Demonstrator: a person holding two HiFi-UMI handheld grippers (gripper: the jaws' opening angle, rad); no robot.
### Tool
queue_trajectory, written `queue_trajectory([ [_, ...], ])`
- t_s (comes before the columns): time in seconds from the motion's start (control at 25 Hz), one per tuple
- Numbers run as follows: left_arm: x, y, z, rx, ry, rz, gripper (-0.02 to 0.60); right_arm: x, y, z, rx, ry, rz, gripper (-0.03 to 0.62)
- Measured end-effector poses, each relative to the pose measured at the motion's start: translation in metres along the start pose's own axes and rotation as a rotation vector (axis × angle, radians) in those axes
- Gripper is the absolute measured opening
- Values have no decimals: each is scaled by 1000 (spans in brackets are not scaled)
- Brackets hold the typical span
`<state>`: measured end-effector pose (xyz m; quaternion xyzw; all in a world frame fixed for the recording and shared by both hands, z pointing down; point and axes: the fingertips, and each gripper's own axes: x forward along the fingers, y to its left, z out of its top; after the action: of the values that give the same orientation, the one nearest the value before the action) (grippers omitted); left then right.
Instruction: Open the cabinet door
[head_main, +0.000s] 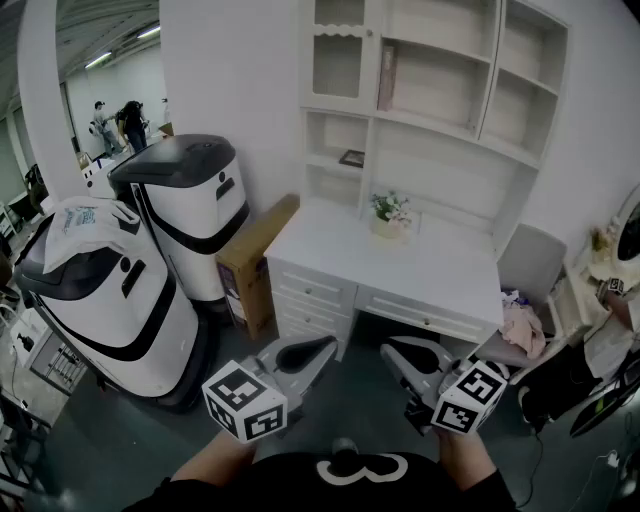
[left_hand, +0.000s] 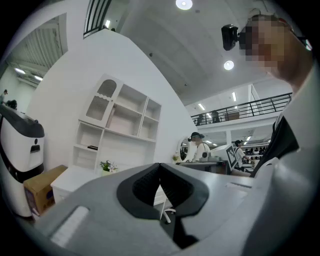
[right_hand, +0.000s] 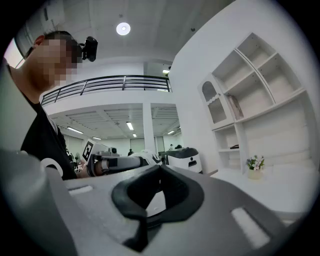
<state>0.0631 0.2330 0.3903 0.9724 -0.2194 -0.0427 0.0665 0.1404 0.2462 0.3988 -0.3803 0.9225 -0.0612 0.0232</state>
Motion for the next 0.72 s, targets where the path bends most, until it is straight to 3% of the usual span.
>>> queue_trajectory([
  [0.72, 0, 23, 17, 58, -21, 47, 6, 19, -16, 22, -28, -37, 18, 3],
])
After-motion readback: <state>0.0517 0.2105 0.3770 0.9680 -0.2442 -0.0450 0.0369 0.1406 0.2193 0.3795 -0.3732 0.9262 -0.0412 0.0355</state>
